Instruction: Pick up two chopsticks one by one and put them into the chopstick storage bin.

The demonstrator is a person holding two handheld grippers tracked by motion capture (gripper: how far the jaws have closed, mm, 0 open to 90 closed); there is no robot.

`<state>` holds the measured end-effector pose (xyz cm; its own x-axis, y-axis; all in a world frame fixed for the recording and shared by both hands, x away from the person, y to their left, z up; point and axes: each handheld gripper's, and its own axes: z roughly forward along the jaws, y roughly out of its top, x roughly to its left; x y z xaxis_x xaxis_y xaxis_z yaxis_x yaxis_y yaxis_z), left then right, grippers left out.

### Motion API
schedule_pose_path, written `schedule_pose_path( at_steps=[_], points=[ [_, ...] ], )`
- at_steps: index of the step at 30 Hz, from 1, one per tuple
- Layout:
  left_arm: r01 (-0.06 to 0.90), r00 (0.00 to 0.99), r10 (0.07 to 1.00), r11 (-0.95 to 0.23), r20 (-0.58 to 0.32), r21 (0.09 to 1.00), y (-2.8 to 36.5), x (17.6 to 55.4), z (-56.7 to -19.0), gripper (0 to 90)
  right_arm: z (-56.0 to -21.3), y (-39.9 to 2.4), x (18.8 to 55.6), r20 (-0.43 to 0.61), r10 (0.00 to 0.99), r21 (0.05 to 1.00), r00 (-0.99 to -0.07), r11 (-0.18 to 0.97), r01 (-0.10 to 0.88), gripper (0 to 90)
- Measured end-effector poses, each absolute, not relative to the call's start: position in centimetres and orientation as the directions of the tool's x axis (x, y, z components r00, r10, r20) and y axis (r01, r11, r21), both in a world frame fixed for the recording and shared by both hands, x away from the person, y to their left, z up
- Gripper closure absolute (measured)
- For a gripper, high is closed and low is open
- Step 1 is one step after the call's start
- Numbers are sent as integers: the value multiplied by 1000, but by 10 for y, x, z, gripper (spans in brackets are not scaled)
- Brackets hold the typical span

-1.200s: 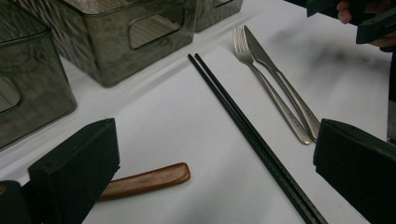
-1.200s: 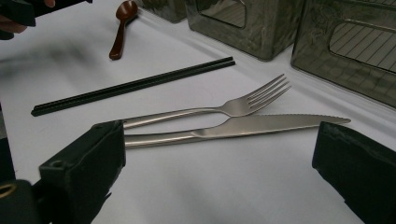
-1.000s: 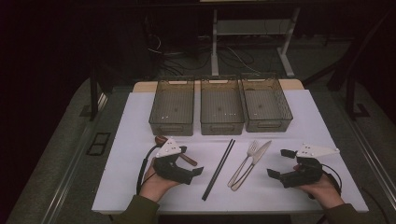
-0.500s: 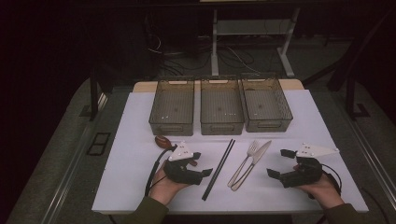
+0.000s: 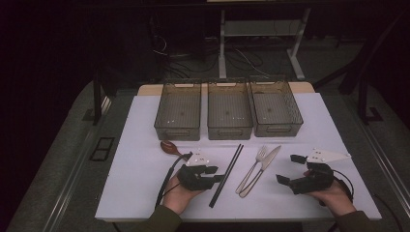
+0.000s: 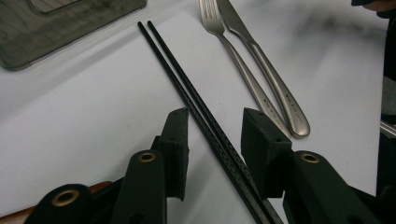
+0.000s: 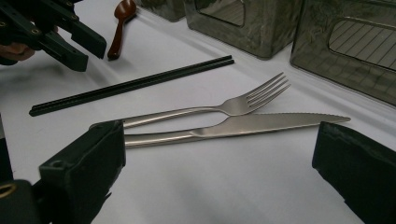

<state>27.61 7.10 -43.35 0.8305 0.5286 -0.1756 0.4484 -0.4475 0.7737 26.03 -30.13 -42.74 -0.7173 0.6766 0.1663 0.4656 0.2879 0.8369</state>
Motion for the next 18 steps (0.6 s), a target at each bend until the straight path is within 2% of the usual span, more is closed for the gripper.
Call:
schedule_pose_path(
  at_steps=[10,18],
  points=[
    [464,832,527,-486,-176,740,55,280,-443,745,-428,-301,260,164,677,838,-717,288,464,23],
    [479,823,543,-503,-168,719,48,280,-448,773,-427,-302,260,166,679,838,-715,285,466,23]
  ],
)
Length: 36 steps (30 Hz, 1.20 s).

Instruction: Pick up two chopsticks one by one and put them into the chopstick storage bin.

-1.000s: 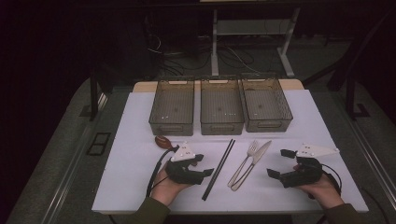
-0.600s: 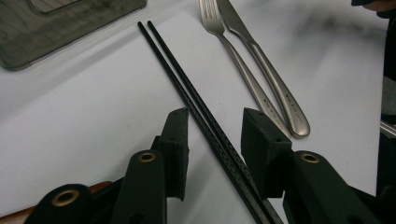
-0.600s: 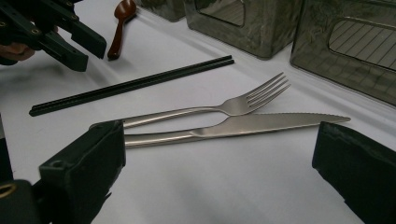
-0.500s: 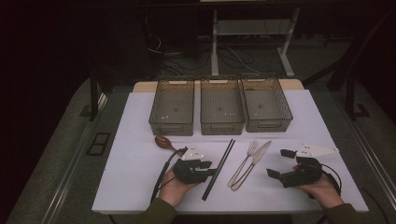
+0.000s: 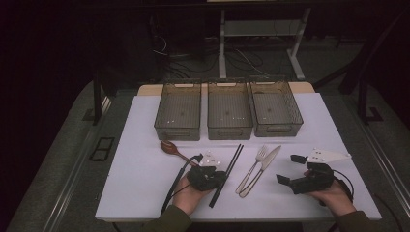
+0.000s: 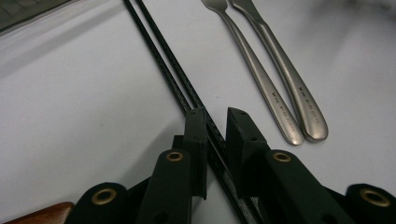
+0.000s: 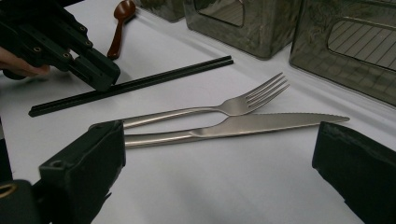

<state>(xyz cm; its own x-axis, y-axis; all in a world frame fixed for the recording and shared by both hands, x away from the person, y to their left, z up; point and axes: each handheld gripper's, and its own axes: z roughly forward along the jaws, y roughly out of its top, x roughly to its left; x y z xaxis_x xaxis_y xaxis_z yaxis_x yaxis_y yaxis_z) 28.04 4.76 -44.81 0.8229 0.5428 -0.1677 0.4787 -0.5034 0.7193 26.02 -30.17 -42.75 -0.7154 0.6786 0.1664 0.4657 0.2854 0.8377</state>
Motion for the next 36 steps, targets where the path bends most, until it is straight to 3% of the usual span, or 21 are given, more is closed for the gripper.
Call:
schedule_pose_path(
  at_steps=[36],
  points=[
    [473,797,599,-539,-78,697,49,280,-449,794,-427,-302,260,168,682,839,-711,280,467,23]
  ],
)
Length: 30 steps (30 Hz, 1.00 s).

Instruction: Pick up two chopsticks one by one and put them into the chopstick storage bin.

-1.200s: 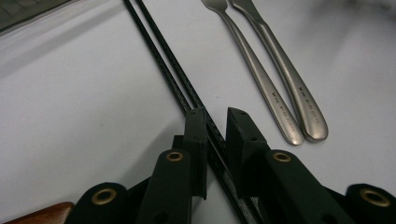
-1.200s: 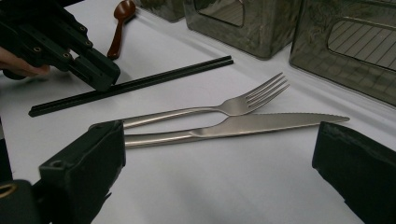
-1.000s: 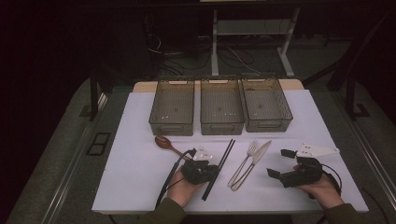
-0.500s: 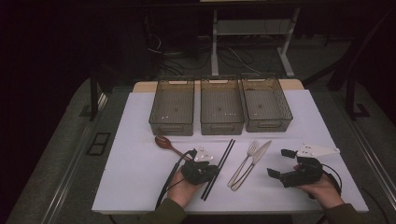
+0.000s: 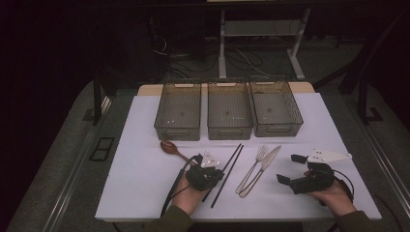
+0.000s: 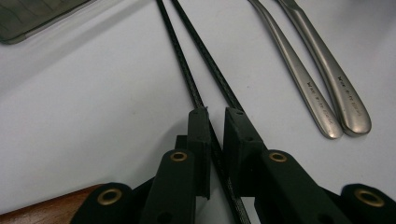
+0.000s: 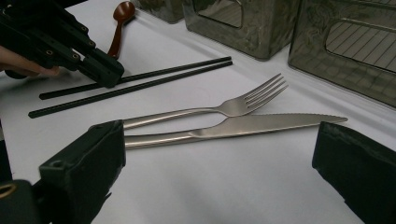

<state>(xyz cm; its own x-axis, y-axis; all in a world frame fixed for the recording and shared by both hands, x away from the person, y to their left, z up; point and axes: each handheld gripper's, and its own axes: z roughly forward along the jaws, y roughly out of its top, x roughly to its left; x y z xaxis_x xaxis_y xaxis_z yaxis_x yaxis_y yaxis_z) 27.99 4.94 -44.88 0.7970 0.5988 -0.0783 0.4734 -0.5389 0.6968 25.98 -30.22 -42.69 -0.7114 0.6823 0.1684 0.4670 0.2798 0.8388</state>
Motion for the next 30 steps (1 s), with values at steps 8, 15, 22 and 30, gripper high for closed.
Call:
schedule_pose_path(
  at_steps=[8,15,22,30],
  points=[
    [478,787,612,-529,-75,701,49,279,-449,811,-427,-302,260,167,683,839,-711,281,467,22],
    [488,772,632,-517,-71,703,50,278,-449,830,-427,-302,260,167,683,838,-711,281,467,22],
    [509,751,655,-494,-83,705,53,279,-450,826,-427,-302,260,166,683,839,-711,281,466,23],
    [524,729,678,-467,-92,713,53,276,-451,840,-427,-301,260,163,681,839,-714,286,464,22]
  ],
)
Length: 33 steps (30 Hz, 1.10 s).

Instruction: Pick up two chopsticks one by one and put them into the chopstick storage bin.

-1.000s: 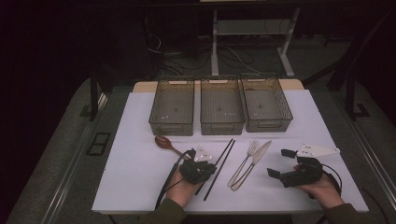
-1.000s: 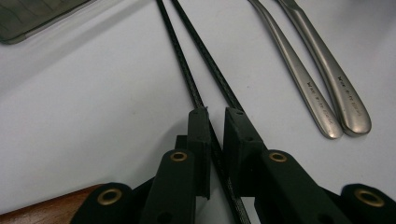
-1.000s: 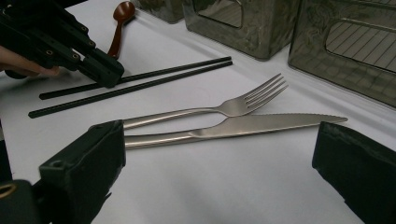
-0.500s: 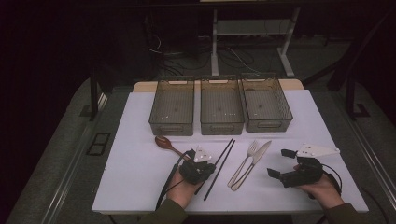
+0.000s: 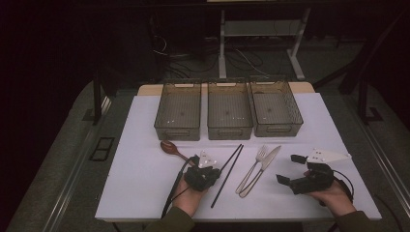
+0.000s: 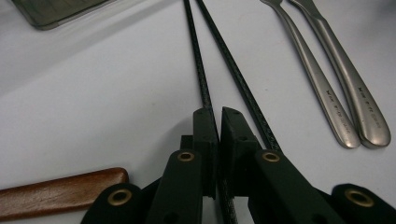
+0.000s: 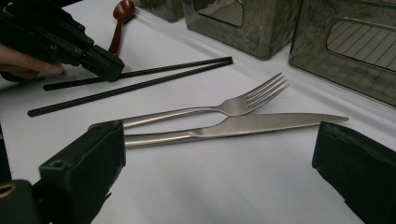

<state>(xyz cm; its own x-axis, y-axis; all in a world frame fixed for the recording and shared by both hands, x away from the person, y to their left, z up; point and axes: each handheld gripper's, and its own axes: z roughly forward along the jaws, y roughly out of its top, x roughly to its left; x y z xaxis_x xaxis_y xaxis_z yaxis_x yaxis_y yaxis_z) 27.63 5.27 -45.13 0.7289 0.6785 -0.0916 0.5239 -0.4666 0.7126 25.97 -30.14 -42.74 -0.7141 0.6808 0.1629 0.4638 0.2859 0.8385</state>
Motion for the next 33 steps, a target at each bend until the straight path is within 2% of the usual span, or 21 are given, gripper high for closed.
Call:
schedule_pose_path(
  at_steps=[16,33],
  points=[
    [530,711,698,-453,-84,717,54,277,-451,852,-427,-302,260,167,682,839,-712,282,466,23],
    [507,751,652,-470,-103,723,65,282,-438,852,-437,-301,261,162,690,824,-705,298,481,23]
  ],
)
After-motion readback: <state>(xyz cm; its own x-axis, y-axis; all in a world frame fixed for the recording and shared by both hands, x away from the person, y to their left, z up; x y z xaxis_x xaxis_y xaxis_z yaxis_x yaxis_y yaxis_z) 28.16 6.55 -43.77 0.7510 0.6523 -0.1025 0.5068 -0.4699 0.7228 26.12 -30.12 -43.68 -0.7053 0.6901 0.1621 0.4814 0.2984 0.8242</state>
